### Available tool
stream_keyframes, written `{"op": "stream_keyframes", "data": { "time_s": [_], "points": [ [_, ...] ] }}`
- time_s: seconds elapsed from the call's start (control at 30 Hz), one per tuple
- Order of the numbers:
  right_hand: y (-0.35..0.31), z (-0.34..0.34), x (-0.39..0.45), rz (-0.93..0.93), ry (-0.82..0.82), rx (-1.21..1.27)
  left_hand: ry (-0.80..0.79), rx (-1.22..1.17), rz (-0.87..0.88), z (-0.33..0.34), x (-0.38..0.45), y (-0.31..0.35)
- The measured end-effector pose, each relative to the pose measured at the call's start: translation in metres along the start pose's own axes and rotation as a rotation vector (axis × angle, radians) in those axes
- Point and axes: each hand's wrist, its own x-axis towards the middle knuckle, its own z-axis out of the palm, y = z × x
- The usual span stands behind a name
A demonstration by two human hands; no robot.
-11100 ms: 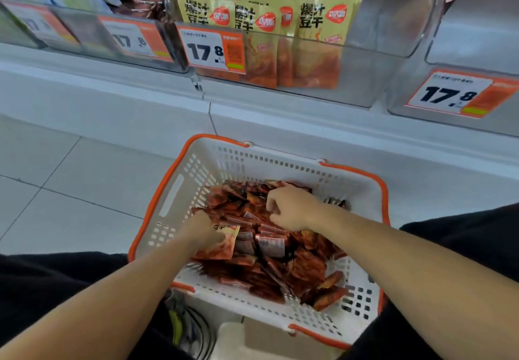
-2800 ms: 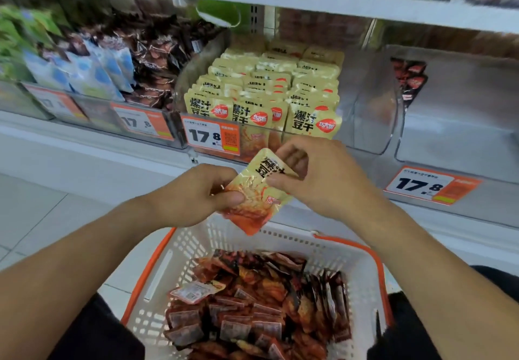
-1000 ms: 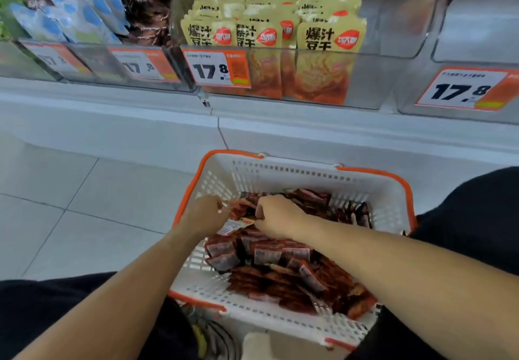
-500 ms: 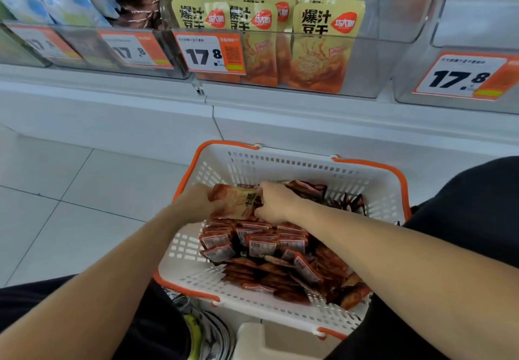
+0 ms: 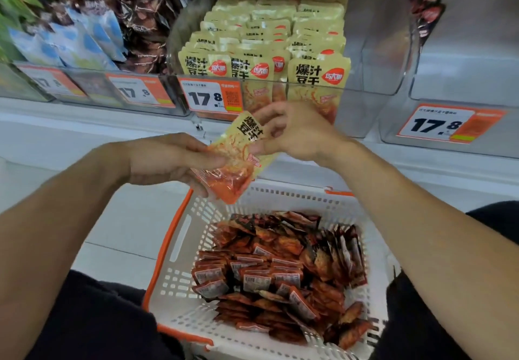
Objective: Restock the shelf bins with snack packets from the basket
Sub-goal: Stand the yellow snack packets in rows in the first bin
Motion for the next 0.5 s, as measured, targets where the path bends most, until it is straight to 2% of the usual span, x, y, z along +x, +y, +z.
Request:
{"op": "stream_keyframes", "data": {
  "time_s": [0.07, 0.17, 0.3, 0.43, 0.5],
  "points": [
    [-0.012, -0.014, -0.005, -0.111, 0.079, 0.022, 0.166, 0.112, 0.141, 0.012, 0.012, 0.017],
    [-0.024, -0.035, -0.014, -0.305, 0.256, 0.040, 0.364, 0.065, 0.376, 0.036, 0.034, 0.037],
    [-0.052, -0.058, -0.039, -0.472, 0.274, -0.289, 0.530, 0.046, 0.618, 0.054, 0.053, 0.059],
    [-0.045, -0.072, -0.048, -0.611, 0.502, -0.397, 0.761, 0.232, 0.736, 0.063, 0.061, 0.075],
    [-0.038, -0.073, -0.052, -0.692, 0.671, -0.424, 0.926, 0.424, 0.792, 0.064, 0.062, 0.079]
  ]
}}
